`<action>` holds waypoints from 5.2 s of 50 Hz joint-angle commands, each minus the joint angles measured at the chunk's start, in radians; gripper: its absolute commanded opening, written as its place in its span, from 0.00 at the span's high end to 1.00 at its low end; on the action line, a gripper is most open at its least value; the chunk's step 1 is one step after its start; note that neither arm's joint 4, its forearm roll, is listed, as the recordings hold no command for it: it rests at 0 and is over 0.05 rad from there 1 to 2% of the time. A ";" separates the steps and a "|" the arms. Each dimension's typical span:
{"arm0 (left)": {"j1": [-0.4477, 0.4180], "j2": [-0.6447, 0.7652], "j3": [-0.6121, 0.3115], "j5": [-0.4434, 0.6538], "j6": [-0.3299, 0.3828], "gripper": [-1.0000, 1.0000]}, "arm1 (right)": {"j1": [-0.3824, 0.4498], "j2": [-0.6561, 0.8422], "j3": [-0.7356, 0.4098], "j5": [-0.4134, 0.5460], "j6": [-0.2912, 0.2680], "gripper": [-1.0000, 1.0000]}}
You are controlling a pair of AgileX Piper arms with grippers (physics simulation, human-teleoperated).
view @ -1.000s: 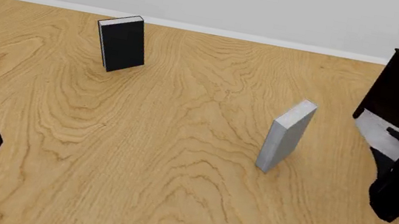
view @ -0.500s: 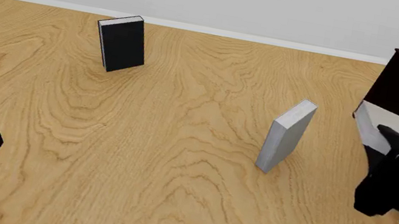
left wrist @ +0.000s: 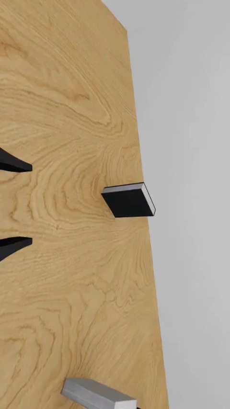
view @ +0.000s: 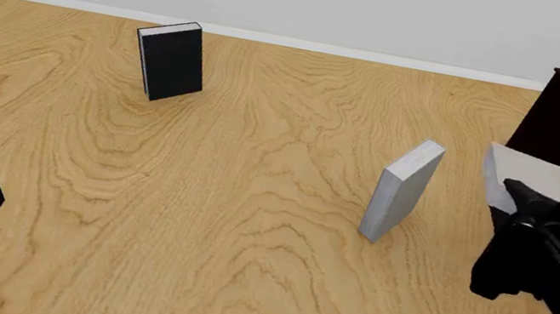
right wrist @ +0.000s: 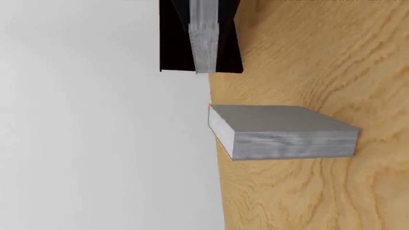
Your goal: Pick up the book on the right and place it on the cabinet shelf.
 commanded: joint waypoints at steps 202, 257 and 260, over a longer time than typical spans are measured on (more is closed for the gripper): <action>0.002 0.000 0.000 0.018 0.018 0.00 | -0.374 0.549 -0.291 -0.241 0.036 1.00; -0.002 0.000 0.000 0.023 0.012 0.00 | -0.312 0.509 -0.335 -0.118 0.117 0.00; -0.002 -0.001 0.000 0.023 0.010 0.00 | -0.306 0.516 -0.337 -0.119 0.115 0.00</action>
